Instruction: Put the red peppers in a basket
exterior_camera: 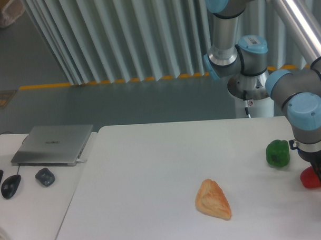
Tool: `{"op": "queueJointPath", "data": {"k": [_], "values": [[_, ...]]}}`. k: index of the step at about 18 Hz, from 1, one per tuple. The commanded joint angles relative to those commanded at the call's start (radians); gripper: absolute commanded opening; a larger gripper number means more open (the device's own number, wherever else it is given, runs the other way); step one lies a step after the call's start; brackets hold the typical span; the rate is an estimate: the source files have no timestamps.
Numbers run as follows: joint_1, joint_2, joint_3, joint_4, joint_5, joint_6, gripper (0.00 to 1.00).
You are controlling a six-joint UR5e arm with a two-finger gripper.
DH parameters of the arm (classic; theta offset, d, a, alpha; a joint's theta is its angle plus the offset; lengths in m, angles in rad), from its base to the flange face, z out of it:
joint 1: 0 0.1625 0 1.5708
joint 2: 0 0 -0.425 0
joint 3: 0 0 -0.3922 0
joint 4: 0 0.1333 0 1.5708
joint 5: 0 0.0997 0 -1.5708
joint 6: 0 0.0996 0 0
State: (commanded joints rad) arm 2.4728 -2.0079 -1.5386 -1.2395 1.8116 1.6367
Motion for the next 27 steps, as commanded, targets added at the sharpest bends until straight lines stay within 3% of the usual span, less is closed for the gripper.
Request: {"op": "queueJointPath", "data": {"k": [9,10,12,14,15,18,25,27], "values": [[-0.005,-0.034,-0.002,0.002,0.035,0.000,1.00],[-0.005,-0.035,-0.002,0.002,0.041,0.002,0.95],[-0.005,-0.031,0.001,-0.002,0.044,0.002,0.35],[-0.002,-0.025,0.002,-0.008,0.043,0.003,0.33],[-0.003,-0.023,0.005,-0.009,0.046,0.002,0.20],[-0.005,-0.020,0.002,-0.012,0.046,-0.006,0.11],[0.012,0.063,0.049,-0.017,0.009,-0.026,0.11],[0.069,0.084,0.090,-0.015,-0.111,-0.029,0.11]]}}
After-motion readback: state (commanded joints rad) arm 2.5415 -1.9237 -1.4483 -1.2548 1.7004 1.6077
